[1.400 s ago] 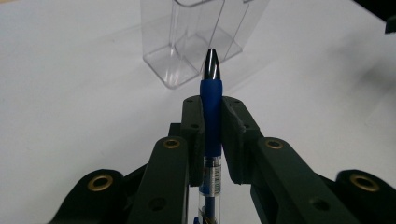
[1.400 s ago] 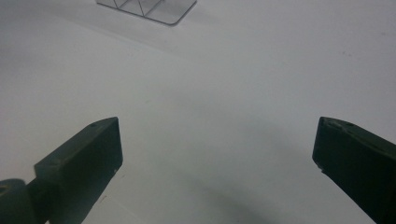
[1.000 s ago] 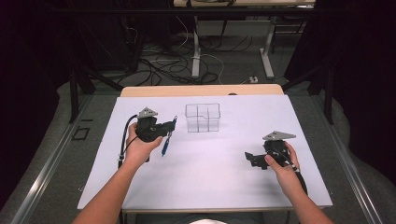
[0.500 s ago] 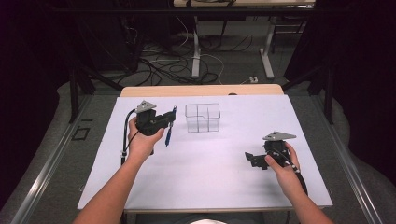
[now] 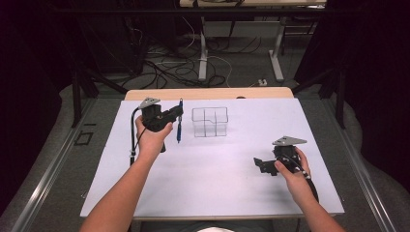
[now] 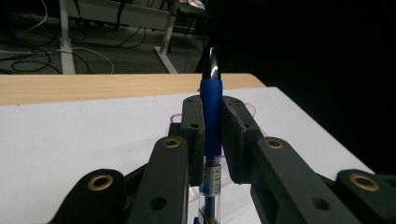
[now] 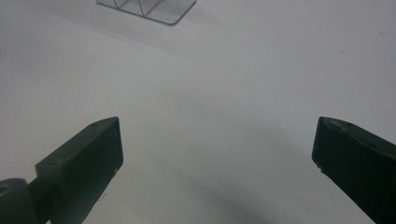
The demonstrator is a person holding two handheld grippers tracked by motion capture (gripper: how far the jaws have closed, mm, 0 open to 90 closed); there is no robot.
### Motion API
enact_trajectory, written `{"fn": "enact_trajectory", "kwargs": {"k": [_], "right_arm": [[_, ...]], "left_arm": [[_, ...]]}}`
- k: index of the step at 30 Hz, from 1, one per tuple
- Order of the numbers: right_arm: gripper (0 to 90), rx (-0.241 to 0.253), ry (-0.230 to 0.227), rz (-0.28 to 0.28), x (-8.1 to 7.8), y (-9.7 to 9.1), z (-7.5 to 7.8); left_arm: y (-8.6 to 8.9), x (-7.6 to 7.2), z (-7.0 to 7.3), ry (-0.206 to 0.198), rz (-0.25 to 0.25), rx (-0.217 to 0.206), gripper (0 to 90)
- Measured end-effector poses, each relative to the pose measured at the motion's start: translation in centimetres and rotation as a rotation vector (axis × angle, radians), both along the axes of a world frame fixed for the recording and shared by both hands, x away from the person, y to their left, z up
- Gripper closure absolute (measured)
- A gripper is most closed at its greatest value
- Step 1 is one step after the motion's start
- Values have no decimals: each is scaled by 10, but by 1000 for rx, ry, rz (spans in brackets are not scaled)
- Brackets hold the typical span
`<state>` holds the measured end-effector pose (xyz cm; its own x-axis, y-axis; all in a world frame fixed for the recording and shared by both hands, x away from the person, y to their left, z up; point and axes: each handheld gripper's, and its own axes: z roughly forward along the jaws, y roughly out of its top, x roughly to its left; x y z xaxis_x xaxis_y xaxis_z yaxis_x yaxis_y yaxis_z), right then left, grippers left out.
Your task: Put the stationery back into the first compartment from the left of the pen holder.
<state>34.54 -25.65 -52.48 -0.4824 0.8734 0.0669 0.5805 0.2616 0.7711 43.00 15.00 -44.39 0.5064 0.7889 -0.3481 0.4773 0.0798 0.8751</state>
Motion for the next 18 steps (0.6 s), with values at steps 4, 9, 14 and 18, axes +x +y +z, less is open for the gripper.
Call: {"fn": "enact_trajectory", "kwargs": {"k": [4,9,14,18], "right_arm": [[16,-5,-5,-1,0,0,0],[16,0,-3,2,0,-1,0],[16,4,-1,4,0,0,0],[16,2,-2,3,0,0,0]], "left_arm": [[0,6,3,-17,27,-24,805],[-2,12,6,-29,53,-43,805],[-2,18,10,-48,65,-49,805],[-4,24,12,-55,68,-53,805]]}}
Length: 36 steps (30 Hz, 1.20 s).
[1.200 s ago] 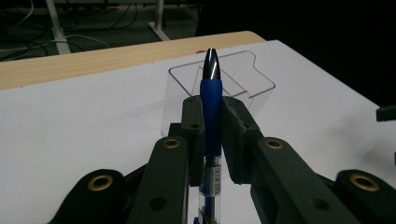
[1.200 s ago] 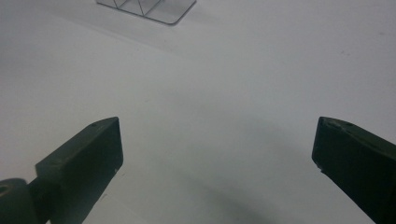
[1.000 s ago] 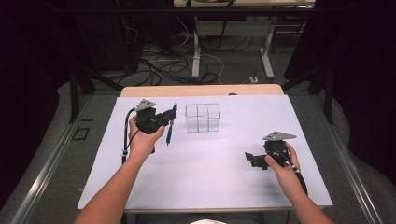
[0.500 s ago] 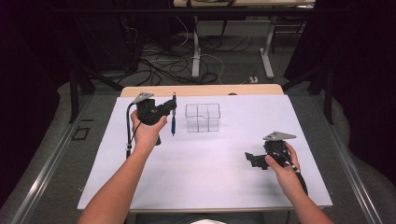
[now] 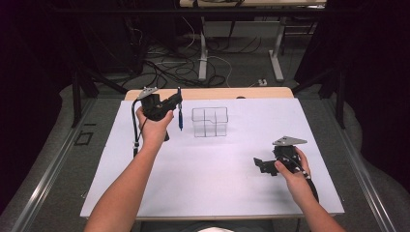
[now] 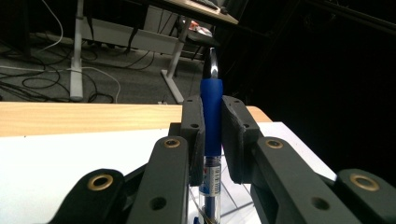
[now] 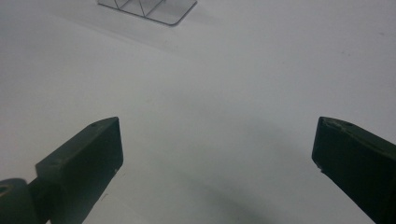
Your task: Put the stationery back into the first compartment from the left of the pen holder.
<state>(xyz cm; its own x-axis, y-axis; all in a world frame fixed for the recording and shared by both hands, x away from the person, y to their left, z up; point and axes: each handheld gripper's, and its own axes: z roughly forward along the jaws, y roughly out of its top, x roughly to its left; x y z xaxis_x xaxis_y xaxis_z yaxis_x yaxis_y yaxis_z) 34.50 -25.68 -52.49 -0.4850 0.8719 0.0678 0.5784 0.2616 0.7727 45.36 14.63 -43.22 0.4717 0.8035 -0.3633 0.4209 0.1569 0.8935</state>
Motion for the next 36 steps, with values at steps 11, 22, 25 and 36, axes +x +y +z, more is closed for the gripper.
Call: {"fn": "enact_trajectory", "kwargs": {"k": [11,22,25,36], "right_arm": [[16,1,0,-1,0,-1,0],[16,7,4,-6,-1,-2,0],[16,8,3,-6,-1,-2,0],[17,9,2,-7,-2,-2,1]], "left_arm": [[-10,13,4,6,-2,-2,805],[-22,28,10,-27,3,-2,805],[-26,32,9,-26,5,-9,805],[-35,47,1,-26,16,0,805]]}}
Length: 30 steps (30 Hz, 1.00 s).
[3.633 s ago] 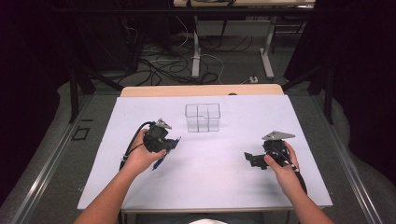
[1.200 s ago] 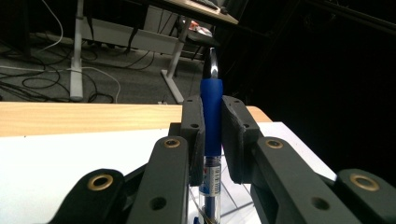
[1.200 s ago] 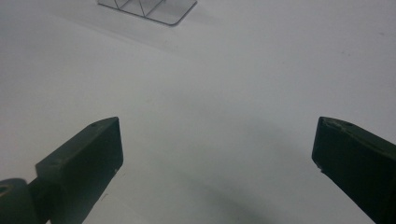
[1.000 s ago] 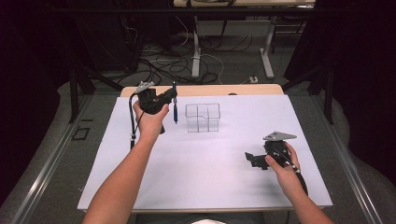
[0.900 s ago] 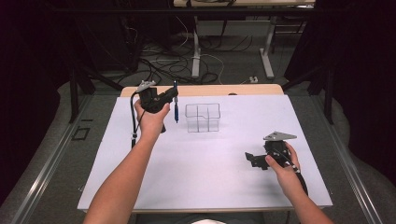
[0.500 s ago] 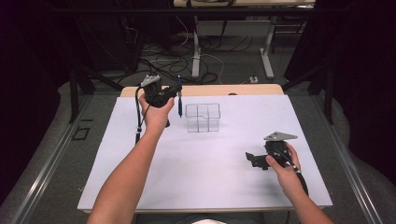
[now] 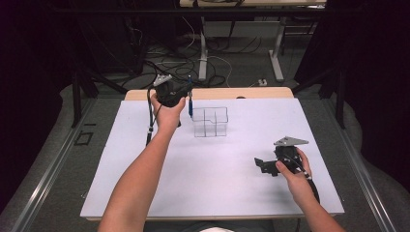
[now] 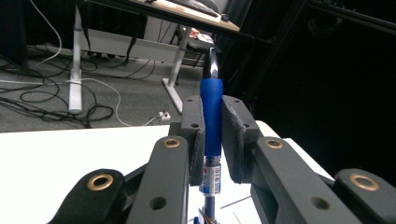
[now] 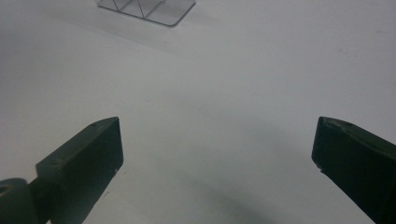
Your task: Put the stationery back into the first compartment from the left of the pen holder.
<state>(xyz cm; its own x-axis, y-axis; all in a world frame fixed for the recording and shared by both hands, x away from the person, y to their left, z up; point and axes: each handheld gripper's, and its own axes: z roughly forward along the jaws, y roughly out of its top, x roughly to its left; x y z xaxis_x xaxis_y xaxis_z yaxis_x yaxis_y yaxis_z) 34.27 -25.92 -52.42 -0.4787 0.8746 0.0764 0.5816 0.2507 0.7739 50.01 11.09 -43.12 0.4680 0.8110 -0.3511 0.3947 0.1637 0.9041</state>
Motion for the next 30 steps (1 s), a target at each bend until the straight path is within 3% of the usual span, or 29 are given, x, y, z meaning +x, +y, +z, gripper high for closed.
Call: {"fn": "enact_trajectory", "kwargs": {"k": [30], "right_arm": [[20,0,6,8,1,1,-2]], "left_arm": [[-17,10,-21,49,-7,34,804]]}}
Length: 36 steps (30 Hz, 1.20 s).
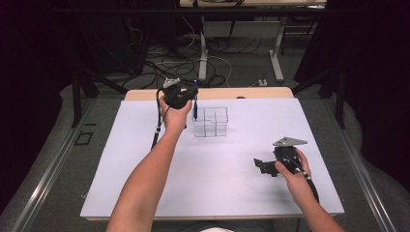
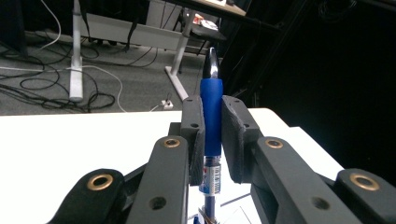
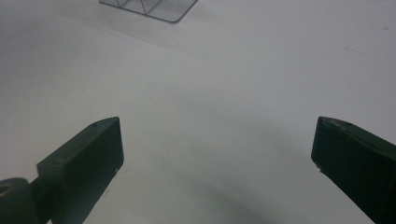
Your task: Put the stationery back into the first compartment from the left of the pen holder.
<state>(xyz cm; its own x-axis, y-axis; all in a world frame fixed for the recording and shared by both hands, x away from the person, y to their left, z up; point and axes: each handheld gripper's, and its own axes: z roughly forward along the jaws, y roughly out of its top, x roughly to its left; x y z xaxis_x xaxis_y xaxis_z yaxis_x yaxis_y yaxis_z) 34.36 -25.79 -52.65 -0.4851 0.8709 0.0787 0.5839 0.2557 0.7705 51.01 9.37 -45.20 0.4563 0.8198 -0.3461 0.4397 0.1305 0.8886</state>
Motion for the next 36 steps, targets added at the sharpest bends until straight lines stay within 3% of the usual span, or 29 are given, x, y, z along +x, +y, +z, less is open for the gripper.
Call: {"fn": "enact_trajectory", "kwargs": {"k": [6,9,21,30,32,36], "right_arm": [[22,-4,-3,1,0,-1,0],[23,-3,-2,3,0,-1,1],[23,-6,0,-2,0,1,0],[23,-9,-2,-2,0,1,0],[23,-9,-2,-2,0,1,0],[23,-11,-2,-3,0,2,0]], "left_arm": [[-2,0,-3,15,-12,12,801],[-1,0,-3,45,-23,9,790],[15,-7,-5,110,-21,36,571],[40,-22,-1,72,-13,20,415],[46,-28,0,55,-9,35,386],[57,-36,5,57,-6,48,327]]}}
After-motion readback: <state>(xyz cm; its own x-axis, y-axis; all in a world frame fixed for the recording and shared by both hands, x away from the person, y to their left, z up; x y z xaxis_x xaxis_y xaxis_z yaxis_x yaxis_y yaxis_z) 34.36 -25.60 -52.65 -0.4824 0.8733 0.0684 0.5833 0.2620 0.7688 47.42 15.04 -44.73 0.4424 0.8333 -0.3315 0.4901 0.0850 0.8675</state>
